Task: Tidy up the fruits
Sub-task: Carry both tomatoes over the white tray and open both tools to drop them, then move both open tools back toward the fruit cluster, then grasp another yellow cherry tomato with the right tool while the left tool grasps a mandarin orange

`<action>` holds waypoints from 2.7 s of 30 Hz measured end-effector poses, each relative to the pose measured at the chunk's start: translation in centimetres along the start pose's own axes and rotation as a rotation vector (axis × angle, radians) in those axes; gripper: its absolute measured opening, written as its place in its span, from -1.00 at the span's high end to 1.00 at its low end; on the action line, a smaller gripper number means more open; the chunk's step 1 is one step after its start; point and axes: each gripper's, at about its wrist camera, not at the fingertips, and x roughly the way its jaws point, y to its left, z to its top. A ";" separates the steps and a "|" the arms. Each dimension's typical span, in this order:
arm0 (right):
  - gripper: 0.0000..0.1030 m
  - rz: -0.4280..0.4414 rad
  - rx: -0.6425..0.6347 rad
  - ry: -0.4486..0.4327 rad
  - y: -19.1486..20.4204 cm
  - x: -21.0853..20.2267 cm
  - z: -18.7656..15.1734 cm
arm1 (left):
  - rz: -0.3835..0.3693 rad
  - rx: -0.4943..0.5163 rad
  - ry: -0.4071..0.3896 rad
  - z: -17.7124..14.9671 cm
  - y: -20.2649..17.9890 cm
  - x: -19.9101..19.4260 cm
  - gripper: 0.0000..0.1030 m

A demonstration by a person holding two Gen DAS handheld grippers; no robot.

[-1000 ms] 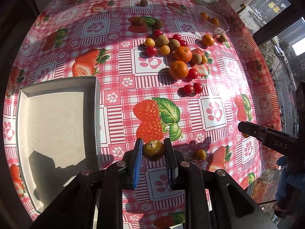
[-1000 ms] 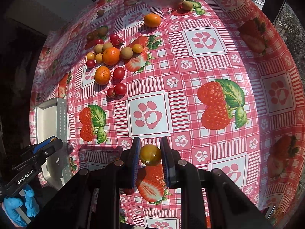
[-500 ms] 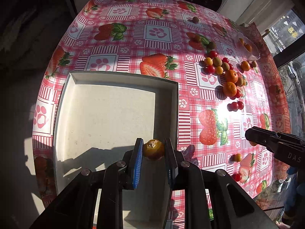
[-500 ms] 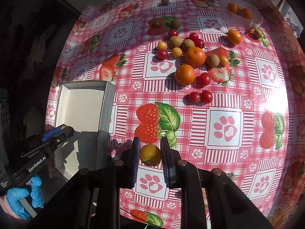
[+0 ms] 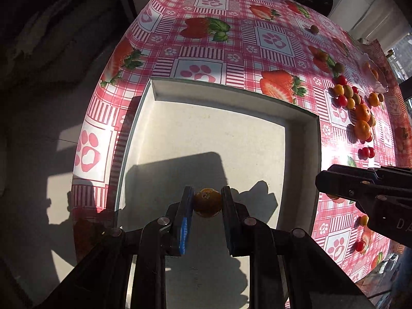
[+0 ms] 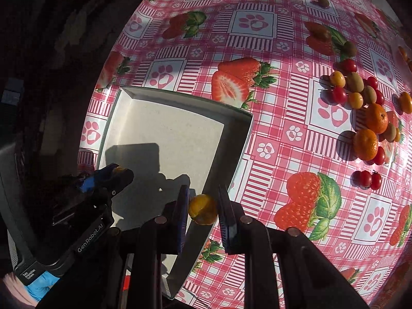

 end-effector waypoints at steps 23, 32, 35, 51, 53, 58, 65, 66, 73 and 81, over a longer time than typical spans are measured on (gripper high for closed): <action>-0.65 -0.042 -0.021 0.047 2.1 3.6 3.1 | 0.093 0.061 0.013 0.4 1.0 2.9 -0.57; -0.71 -0.155 0.021 -0.068 -1.2 -1.5 -0.3 | 0.063 0.100 0.052 -1.4 -1.0 1.1 -0.57; -0.71 -0.188 0.086 -0.054 -4.4 -2.3 -3.6 | 0.044 0.126 0.070 -2.7 -2.5 0.8 -0.57; -0.72 -0.256 0.445 0.054 -18.7 -3.8 -18.9 | -0.033 0.342 0.061 -3.2 -13.1 -0.6 -0.57; -0.72 -0.247 0.440 0.049 -18.9 -3.7 -18.9 | -0.043 0.363 0.060 -2.4 -14.4 -0.3 -0.57; -0.72 -0.241 0.393 0.031 -18.6 -2.9 -18.4 | -0.059 0.387 0.037 0.5 -18.1 0.7 -0.57; -0.72 -0.245 0.326 0.001 -17.9 -1.8 -17.4 | -0.113 0.385 0.019 4.8 -22.9 3.3 -0.57; -0.72 -0.251 0.313 -0.004 -17.4 -1.7 -17.4 | -0.118 0.387 0.017 5.2 -23.5 3.7 -0.57; -0.72 -0.269 0.235 -0.024 -15.4 -0.2 -16.2 | -0.117 0.381 0.033 6.7 -26.1 6.3 -0.57; -0.28 -0.282 0.183 -0.047 -14.2 -0.2 -13.8 | -0.133 0.362 0.038 7.7 -27.2 7.8 -0.57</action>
